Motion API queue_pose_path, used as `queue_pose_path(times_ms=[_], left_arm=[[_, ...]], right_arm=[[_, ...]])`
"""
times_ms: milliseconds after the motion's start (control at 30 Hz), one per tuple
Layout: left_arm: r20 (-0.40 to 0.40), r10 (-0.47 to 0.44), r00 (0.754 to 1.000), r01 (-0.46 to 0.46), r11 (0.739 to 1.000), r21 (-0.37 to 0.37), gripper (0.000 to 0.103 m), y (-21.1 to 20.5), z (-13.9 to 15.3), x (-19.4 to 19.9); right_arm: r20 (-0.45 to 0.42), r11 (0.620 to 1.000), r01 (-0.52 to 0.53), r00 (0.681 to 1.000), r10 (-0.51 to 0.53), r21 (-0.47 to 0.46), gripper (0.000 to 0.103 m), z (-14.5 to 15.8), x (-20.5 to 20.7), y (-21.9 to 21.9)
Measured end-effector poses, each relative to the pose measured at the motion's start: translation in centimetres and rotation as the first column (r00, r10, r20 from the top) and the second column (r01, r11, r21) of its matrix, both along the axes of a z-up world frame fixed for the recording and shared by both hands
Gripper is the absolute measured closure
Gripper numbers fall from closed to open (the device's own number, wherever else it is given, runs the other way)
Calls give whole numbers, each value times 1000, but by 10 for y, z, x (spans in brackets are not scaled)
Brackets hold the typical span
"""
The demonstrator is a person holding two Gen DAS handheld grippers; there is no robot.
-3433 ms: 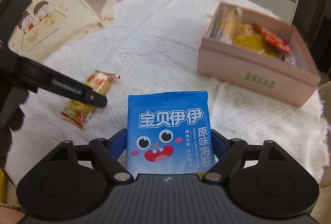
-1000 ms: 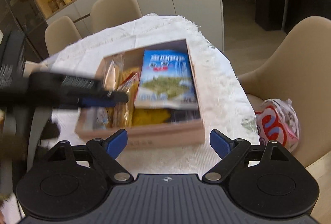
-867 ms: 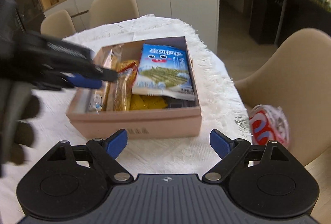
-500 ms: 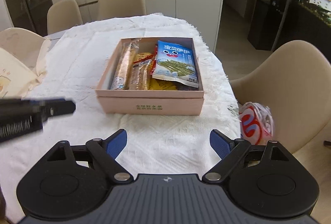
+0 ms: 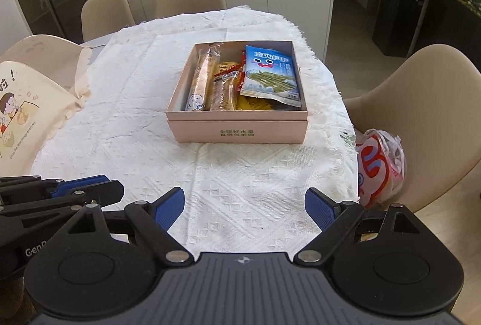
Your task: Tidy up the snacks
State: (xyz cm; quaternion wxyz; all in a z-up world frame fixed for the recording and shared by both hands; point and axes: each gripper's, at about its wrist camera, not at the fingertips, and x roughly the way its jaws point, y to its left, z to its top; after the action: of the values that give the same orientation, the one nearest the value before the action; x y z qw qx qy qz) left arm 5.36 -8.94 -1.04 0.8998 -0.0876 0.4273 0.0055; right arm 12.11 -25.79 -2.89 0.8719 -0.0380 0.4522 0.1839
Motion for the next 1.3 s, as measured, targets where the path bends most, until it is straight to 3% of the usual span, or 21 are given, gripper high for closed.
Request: queue_pose_path(times_ms=[1300], left_arm=[[-17, 16, 1000, -17, 997, -80, 87, -1, 2, -5]], right_arm=[[5, 1000, -20, 1000, 20, -5, 15, 3, -6, -5]])
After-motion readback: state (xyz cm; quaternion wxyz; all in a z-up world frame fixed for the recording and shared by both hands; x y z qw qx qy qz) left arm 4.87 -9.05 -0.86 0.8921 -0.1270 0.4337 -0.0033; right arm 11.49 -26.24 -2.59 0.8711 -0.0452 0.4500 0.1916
